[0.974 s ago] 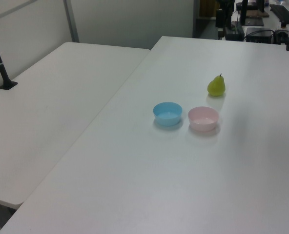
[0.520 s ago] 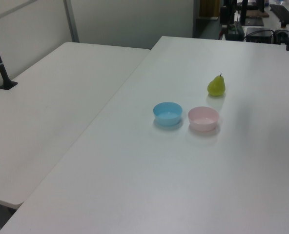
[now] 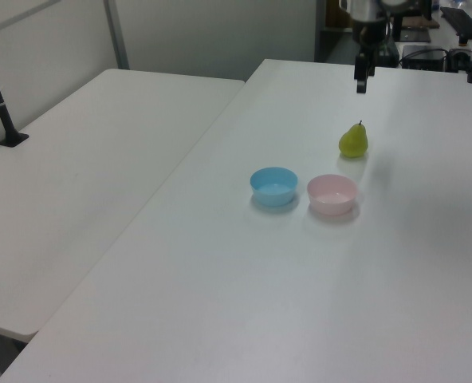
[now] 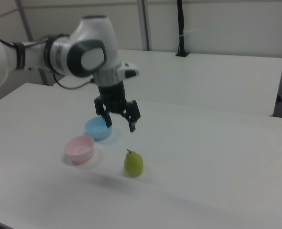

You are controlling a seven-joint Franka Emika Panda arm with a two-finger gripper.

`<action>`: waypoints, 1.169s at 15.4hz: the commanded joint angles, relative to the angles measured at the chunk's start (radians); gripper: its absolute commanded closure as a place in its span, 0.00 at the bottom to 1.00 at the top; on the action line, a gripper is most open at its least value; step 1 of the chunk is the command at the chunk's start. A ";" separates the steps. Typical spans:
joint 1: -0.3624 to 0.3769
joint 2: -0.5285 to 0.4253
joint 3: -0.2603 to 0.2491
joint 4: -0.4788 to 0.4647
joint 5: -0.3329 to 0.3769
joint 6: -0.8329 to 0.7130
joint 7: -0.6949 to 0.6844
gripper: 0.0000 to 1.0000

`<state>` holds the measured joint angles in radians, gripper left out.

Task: Place the pear in the bowl
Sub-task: 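Lower the gripper around the pear and close it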

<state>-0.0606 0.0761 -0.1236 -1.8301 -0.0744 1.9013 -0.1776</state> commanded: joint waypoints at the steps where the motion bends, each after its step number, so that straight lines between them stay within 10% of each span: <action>1: -0.007 0.014 -0.005 -0.117 -0.012 0.134 -0.025 0.00; 9: -0.010 0.161 -0.004 -0.124 -0.013 0.267 -0.025 0.00; 18: -0.010 0.176 -0.004 -0.124 -0.019 0.286 -0.057 0.65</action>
<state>-0.0712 0.2732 -0.1238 -1.9389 -0.0820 2.1733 -0.2043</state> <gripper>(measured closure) 0.335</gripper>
